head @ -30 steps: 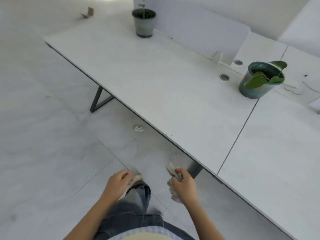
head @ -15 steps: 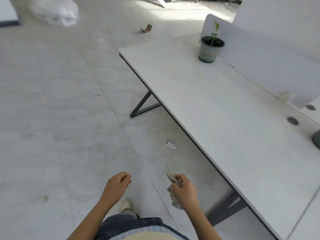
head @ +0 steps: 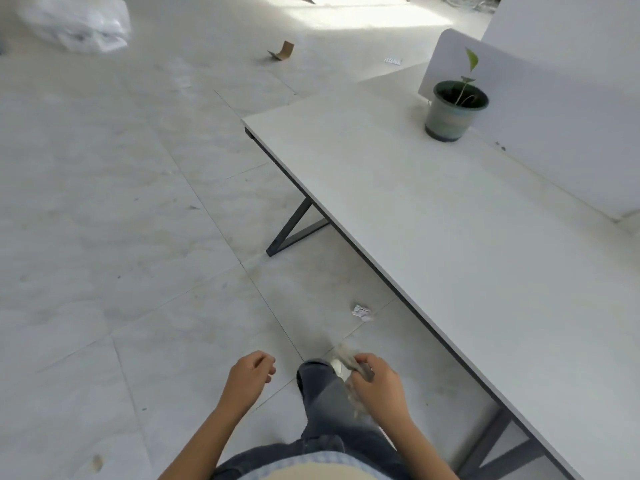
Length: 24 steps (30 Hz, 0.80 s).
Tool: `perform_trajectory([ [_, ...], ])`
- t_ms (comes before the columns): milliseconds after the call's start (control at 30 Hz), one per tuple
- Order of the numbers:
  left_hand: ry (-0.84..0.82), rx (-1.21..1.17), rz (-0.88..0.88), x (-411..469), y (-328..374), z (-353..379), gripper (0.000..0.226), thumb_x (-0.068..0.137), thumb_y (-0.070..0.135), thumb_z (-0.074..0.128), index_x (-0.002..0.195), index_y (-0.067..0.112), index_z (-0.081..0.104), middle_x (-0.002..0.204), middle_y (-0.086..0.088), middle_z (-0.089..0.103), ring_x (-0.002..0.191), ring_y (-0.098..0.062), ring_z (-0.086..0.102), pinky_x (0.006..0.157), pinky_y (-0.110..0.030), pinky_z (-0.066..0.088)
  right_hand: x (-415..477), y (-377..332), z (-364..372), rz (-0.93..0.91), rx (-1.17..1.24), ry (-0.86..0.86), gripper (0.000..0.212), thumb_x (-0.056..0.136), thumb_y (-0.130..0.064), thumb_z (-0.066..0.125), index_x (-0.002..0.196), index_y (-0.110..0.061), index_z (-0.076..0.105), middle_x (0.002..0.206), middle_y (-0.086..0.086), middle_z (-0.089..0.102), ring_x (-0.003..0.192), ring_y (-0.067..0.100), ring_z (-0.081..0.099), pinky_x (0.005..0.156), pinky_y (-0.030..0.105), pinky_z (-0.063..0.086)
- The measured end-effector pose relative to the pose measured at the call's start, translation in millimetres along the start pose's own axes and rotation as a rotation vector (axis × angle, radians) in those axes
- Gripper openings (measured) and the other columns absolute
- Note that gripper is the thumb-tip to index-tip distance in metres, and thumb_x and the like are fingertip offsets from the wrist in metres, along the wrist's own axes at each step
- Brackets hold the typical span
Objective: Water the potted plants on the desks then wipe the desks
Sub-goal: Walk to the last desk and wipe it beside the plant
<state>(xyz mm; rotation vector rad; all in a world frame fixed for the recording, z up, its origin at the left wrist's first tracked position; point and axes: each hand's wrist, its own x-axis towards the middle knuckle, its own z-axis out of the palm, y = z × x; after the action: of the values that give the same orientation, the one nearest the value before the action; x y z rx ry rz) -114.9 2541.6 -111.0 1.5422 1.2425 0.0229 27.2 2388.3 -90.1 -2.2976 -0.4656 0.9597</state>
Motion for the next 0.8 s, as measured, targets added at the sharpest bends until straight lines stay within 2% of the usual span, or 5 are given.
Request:
perform_trajectory([
  [167,0.102,-0.006,0.046,73,54,-17,0.020,0.094,0.015,0.046,0.084,0.008,0.062,0.084,-0.007,0.065,0.076,-0.019,0.060,0.063,-0.022,0.042,81,-50,-39,-0.020,0.075,0.010,0.023,0.081,-0.013,0.049,0.085,-0.035,0.057,0.076,-0.005,0.065,0.077,0.020,0.066,0.076,0.040,0.056],
  [300,0.160,-0.036,0.042,125,100,-20,0.023,0.094,0.014,0.047,0.075,0.015,0.059,0.084,-0.009,0.065,0.077,-0.021,0.060,0.069,-0.030,0.042,142,-101,-73,-0.101,0.086,0.022,0.026,0.084,-0.016,0.049,0.104,-0.028,0.059,0.093,-0.002,0.062,0.089,0.020,0.064,0.080,0.041,0.056],
  [400,0.103,-0.007,0.091,152,138,-7,0.025,0.094,0.014,0.046,0.072,0.018,0.057,0.080,-0.005,0.063,0.075,-0.017,0.059,0.064,-0.022,0.043,177,-126,-88,-0.086,0.122,0.034,0.031,0.085,-0.020,0.049,0.114,-0.027,0.058,0.102,-0.001,0.062,0.092,0.022,0.064,0.078,0.043,0.057],
  [600,0.011,0.010,0.099,199,170,-5,0.028,0.094,0.013,0.047,0.069,0.021,0.057,0.076,0.002,0.063,0.076,-0.018,0.060,0.069,-0.023,0.047,217,-140,-93,-0.042,0.175,0.044,0.025,0.086,-0.019,0.051,0.109,-0.023,0.061,0.098,-0.001,0.064,0.090,0.021,0.063,0.078,0.035,0.055],
  [800,0.046,-0.008,0.204,294,243,-30,0.025,0.093,0.013,0.045,0.073,0.015,0.060,0.078,-0.001,0.064,0.078,-0.018,0.059,0.064,-0.019,0.040,283,-164,-106,0.083,0.382,0.250,0.021,0.085,-0.022,0.053,0.099,-0.036,0.060,0.092,0.003,0.066,0.080,0.026,0.066,0.067,0.038,0.058],
])
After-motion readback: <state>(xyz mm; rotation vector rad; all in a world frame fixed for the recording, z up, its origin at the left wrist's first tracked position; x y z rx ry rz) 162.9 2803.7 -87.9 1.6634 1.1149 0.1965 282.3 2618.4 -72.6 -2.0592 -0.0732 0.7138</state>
